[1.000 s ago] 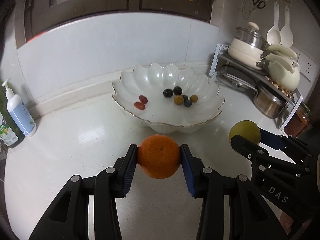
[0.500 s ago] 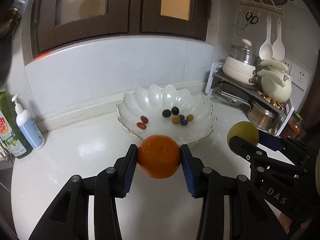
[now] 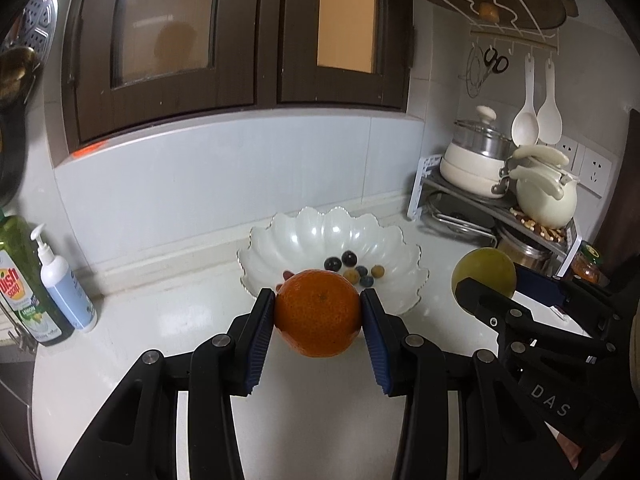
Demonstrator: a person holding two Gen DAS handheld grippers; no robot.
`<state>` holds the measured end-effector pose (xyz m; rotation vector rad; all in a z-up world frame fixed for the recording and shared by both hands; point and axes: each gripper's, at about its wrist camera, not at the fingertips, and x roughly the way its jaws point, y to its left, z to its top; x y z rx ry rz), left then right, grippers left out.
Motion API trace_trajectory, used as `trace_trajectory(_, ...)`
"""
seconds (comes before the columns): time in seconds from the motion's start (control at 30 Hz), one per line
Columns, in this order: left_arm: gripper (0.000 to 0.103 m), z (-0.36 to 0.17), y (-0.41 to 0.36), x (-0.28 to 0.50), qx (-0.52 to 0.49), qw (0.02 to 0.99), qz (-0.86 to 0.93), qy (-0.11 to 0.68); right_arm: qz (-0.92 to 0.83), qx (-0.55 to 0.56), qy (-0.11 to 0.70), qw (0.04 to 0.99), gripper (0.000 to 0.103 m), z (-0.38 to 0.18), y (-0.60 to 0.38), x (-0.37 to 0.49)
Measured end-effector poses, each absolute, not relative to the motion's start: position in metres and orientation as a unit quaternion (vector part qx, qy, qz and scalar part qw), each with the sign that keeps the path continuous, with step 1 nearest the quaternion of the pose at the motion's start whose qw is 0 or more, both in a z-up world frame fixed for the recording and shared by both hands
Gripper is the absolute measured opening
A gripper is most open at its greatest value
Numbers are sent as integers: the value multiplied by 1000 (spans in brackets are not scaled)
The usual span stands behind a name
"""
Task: Organize fruits
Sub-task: 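Lift the orange and yellow-green fruit with both tools and carry them over the bowl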
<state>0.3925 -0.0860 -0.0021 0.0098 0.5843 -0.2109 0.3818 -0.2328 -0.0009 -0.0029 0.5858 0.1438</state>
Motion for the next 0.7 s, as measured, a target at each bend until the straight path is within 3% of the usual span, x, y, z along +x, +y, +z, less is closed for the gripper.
trace_trajectory(0.7,43,12,-95,435,20,957,-95,273,72,-15,280,957,50,13,-228,423)
